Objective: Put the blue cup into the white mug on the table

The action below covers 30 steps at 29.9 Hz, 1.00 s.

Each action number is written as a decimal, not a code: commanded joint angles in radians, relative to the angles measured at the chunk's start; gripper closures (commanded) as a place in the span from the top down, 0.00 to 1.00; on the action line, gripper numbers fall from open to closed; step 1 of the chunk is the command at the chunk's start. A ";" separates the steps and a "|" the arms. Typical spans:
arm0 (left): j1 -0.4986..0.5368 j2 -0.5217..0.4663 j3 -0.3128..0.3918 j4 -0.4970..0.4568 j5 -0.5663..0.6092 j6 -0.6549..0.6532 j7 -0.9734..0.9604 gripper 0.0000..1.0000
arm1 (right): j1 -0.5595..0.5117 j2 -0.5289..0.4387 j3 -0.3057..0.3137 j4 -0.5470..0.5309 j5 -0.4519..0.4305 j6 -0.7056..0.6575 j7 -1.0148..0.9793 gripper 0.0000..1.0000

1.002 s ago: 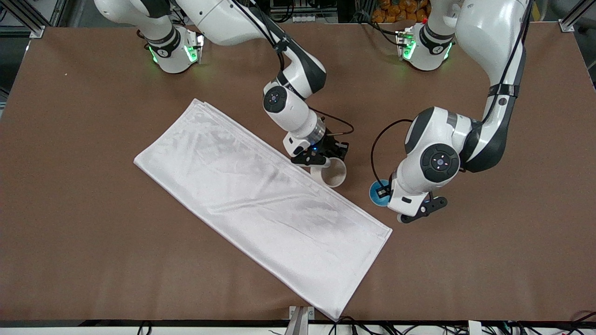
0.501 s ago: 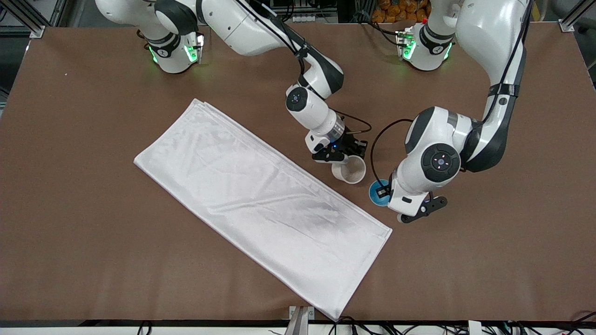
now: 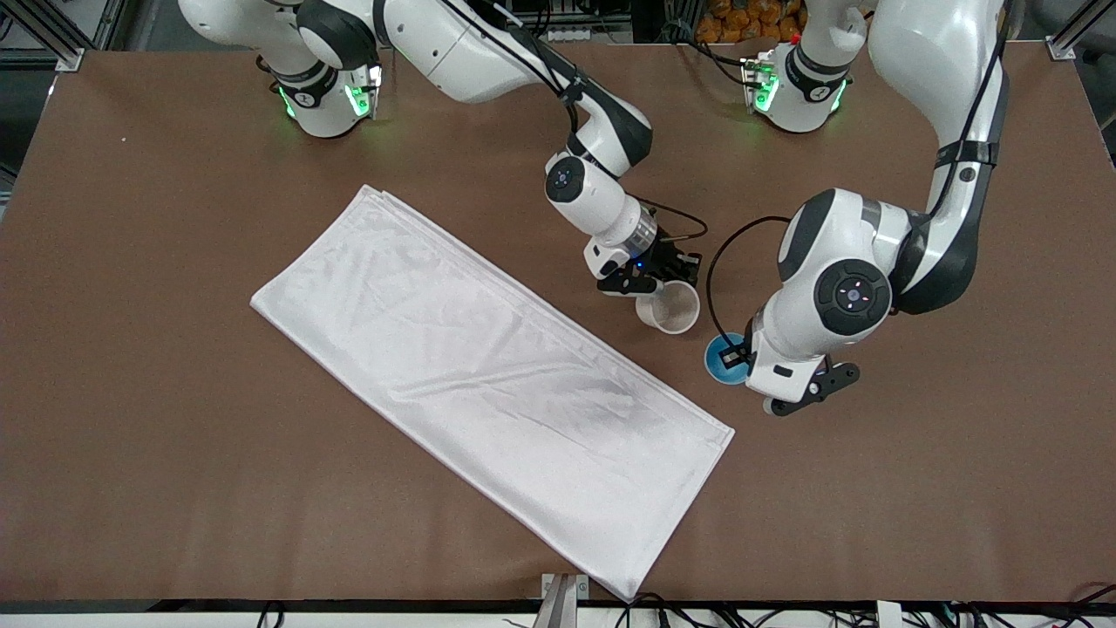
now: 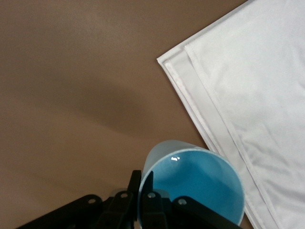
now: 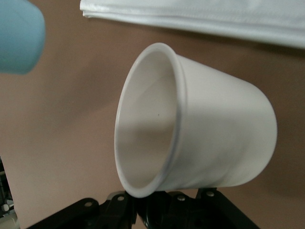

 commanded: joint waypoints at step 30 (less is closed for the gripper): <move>0.050 -0.038 0.000 -0.023 -0.034 -0.049 0.063 0.00 | -0.005 -0.036 -0.044 -0.117 -0.104 0.001 -0.018 1.00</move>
